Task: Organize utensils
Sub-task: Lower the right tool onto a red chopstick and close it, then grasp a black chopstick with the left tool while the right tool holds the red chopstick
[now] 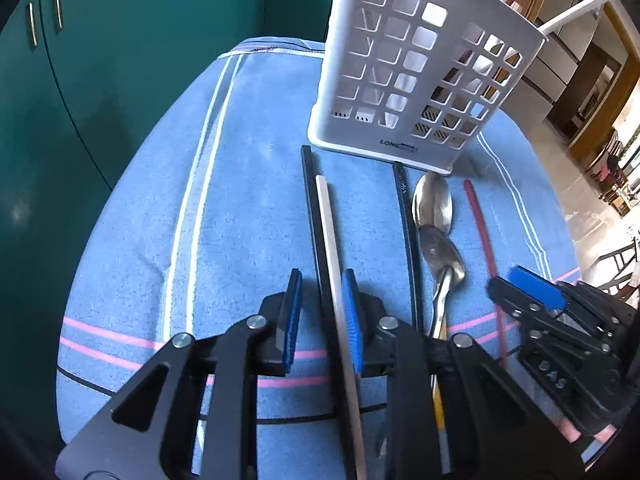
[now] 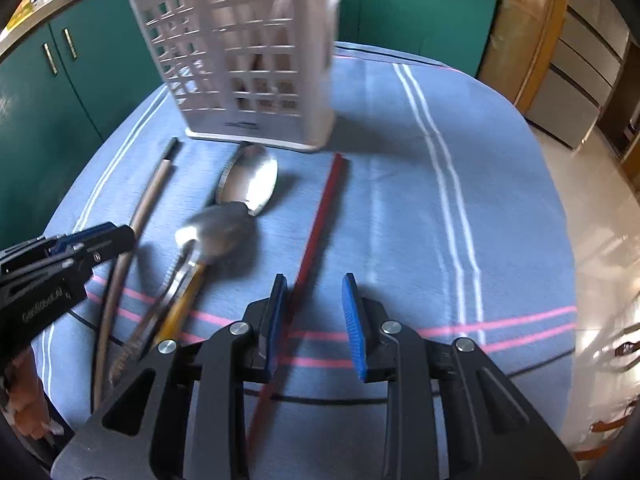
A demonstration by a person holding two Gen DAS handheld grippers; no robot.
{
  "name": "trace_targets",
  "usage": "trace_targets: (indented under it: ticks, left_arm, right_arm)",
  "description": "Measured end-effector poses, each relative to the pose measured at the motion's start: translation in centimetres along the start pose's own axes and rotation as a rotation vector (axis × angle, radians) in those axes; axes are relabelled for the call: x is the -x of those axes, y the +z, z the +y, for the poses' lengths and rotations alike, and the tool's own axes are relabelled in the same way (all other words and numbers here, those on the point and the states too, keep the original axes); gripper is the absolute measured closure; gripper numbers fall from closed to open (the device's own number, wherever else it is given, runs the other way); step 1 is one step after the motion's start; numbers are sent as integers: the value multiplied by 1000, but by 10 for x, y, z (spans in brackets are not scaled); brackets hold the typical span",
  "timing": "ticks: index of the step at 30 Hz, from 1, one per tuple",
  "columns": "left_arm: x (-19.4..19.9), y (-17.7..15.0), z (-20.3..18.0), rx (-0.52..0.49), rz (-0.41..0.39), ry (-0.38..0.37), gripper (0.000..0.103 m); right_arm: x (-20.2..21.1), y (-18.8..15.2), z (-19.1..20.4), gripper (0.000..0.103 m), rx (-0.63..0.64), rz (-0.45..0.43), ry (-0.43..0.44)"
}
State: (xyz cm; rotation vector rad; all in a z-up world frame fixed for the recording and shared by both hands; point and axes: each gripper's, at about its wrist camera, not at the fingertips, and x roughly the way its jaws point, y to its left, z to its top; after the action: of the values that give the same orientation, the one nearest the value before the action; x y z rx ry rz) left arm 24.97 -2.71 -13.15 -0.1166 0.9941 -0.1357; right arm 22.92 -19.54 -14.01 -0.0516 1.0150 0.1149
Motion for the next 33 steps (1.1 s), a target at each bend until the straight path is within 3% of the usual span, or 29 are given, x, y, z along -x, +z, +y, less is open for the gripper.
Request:
trace_targets:
  ticks: [4,9,10,12,13,22,33]
  left_arm:
    - [4,-3,2,-4,-3,34,84]
    - [6,-3,5,6,8,18,91]
    - [7,-4,6,13,12,6,92]
    - [10,-5,6,24,15,-27,92]
    - [12,-7,6,24,8,-31,92]
    - [37,-12,-5,20,-29,-96,92]
    - [27,-8,12,58,-10,-38,91]
  right_arm:
    - [4,-6,-12,75,-29,-1,-22]
    - [6,-9,-26,75,-37,-9,-24]
    - [6,-9,-25,77,-35,-12,-17]
    - [10,-13,-25,96,-43,-13,14]
    - [10,-14,-25,97,-48,-11,24]
    - [23,-28,-45,97,-101,0,49]
    - [21,-25,-57,96,-128,8,25]
